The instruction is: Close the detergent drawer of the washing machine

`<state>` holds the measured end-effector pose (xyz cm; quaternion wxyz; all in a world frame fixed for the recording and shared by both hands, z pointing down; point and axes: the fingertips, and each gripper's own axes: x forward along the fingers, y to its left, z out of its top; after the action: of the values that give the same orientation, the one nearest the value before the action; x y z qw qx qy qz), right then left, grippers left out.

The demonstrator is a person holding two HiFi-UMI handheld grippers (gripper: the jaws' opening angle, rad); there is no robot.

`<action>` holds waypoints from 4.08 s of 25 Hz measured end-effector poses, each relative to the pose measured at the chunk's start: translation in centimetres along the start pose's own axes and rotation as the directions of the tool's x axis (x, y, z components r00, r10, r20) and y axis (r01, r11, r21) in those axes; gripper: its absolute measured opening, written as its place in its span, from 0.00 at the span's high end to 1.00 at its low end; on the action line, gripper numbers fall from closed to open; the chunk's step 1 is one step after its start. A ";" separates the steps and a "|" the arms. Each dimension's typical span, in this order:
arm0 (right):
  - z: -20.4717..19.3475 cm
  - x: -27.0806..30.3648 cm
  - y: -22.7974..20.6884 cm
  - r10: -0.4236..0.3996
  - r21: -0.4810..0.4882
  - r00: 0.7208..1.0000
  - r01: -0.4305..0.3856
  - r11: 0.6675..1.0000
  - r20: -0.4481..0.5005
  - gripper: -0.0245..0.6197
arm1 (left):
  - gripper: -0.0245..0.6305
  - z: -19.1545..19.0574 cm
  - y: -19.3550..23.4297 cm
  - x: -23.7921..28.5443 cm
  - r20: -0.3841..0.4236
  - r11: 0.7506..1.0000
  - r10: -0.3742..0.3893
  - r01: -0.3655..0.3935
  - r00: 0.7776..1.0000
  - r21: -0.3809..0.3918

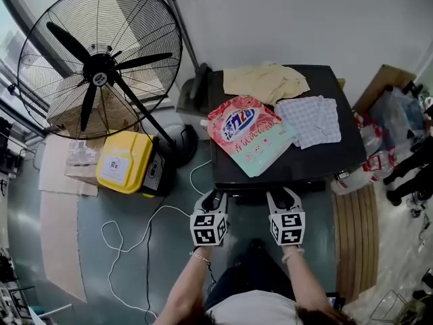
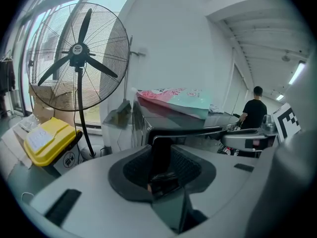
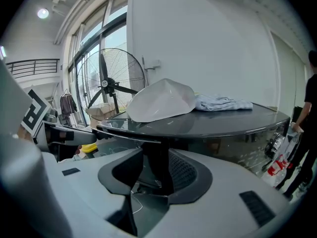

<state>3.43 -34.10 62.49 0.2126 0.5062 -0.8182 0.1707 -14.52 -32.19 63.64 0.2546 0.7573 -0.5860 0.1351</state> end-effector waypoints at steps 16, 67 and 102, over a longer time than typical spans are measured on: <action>0.0 0.5 -0.3 0.007 0.078 1.000 -0.008 0.997 0.013 0.68 | 0.75 0.1 0.3 0.4 0.002 1.000 0.008 -0.008 1.000 -0.027; -0.1 1.0 -1.1 -0.049 0.151 0.999 0.048 0.987 0.001 0.78 | 0.74 0.6 1.1 1.5 -0.023 0.997 0.050 -0.051 0.999 -0.063; 5.2 -6.9 4.2 0.030 0.026 0.980 -0.036 0.999 0.199 0.89 | 0.92 5.8 -3.4 -8.9 0.165 0.992 -0.066 0.048 0.984 0.114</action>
<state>1.51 -29.70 54.21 0.1196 0.5102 -0.8409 0.1351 -14.30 -27.42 53.54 0.1660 0.7953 -0.5752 0.0952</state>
